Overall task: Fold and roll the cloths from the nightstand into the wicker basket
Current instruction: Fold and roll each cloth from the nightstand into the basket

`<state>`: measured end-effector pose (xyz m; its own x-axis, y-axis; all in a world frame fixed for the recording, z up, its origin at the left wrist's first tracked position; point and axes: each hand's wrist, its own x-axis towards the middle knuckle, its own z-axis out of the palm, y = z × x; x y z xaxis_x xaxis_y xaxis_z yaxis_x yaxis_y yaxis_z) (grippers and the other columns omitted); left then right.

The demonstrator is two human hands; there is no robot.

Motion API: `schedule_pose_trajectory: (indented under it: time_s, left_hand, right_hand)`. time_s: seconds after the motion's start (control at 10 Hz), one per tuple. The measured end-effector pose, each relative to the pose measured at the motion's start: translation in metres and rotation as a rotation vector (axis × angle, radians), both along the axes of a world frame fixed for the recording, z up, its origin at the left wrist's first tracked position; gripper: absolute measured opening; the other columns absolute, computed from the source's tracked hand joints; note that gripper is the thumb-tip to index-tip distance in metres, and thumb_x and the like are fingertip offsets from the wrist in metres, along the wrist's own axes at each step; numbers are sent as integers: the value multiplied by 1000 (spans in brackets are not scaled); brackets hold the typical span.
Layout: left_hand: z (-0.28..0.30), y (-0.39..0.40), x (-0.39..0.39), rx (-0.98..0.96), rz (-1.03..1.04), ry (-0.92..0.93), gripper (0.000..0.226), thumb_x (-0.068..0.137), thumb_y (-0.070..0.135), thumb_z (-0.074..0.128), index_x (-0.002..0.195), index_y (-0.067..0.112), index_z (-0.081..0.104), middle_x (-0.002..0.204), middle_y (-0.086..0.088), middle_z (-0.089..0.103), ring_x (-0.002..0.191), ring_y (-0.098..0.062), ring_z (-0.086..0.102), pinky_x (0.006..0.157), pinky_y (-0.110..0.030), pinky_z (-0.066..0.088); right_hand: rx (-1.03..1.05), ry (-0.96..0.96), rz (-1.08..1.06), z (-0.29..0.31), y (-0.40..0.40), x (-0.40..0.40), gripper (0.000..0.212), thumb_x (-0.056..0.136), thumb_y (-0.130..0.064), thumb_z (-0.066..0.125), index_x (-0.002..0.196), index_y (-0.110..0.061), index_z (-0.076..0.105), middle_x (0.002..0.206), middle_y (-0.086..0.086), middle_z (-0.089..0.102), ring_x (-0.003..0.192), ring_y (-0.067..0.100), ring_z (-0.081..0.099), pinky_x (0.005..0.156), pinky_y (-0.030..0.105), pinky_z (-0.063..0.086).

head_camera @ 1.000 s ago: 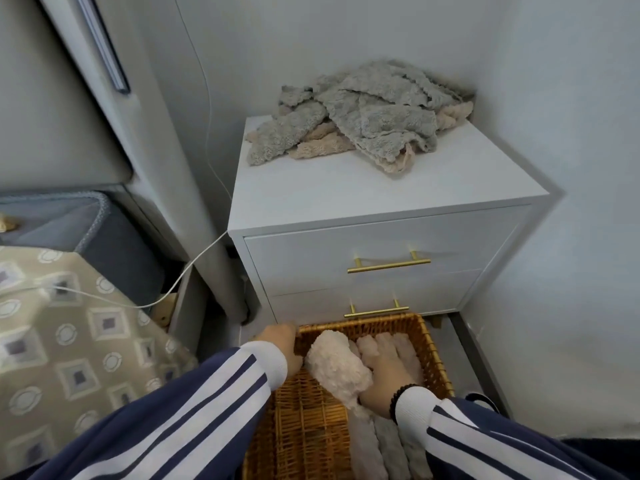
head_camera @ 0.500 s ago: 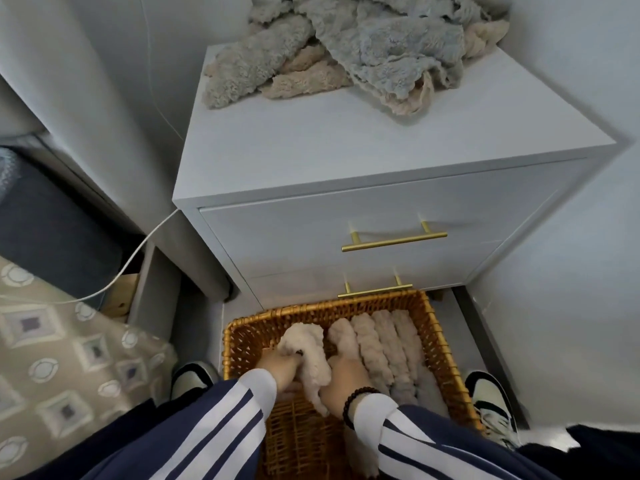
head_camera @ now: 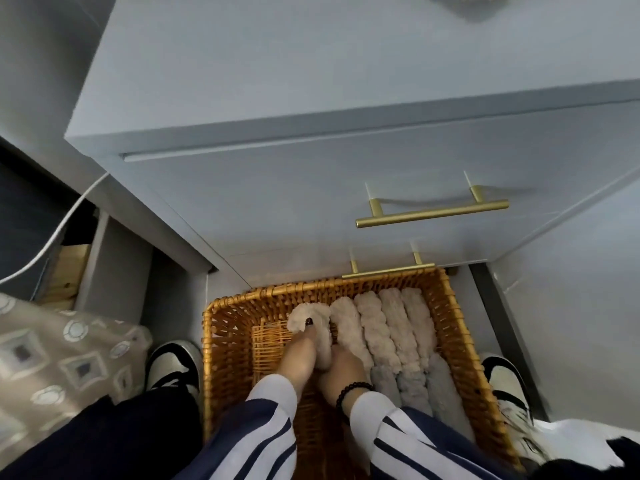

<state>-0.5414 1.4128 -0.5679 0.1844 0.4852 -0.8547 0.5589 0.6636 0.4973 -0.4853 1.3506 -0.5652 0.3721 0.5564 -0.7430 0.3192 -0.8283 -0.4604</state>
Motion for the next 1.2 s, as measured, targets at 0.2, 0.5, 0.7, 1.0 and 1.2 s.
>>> schedule_pose_trajectory:
  time_s: [0.2, 0.5, 0.7, 1.0, 1.2]
  left_hand:
    - [-2, -2, 30, 26, -53, 28, 50, 105, 31, 27, 136, -4, 45, 139, -22, 48, 128, -35, 47, 107, -39, 39]
    - [5, -2, 33, -217, 31, -67, 64, 101, 55, 20, 146, 13, 38, 145, -14, 47, 133, -29, 44, 103, -36, 36]
    - [11, -13, 33, -227, 79, -171, 62, 102, 51, 18, 141, 11, 44, 137, -16, 53, 120, -29, 53, 88, -33, 43]
    - [25, -12, 19, -51, 49, -68, 58, 104, 44, 23, 142, 3, 41, 146, -17, 43, 133, -31, 41, 105, -35, 33]
    - [44, -11, 4, -19, 29, -36, 64, 100, 55, 21, 146, 14, 36, 149, -13, 40, 136, -31, 39, 112, -44, 28]
  right_hand:
    - [19, -48, -159, -14, -12, -5, 29, 97, -20, 47, 125, -14, 53, 127, 7, 60, 116, 21, 56, 98, 29, 43]
    - [16, -92, -273, -11, -37, 5, 12, 89, -27, 52, 96, -18, 57, 94, 2, 66, 86, 19, 62, 70, 28, 52]
    - [61, -122, -404, -3, -55, 17, 11, 89, -19, 52, 81, -18, 59, 74, 0, 62, 62, 9, 54, 50, 20, 40]
    - [144, -74, -555, 22, -72, 37, 11, 89, -13, 52, 82, -17, 59, 67, -3, 57, 63, 12, 53, 52, 19, 40]
    - [161, -73, -573, 47, -75, 37, 10, 85, -12, 54, 80, -15, 61, 77, 10, 69, 75, 26, 64, 67, 31, 53]
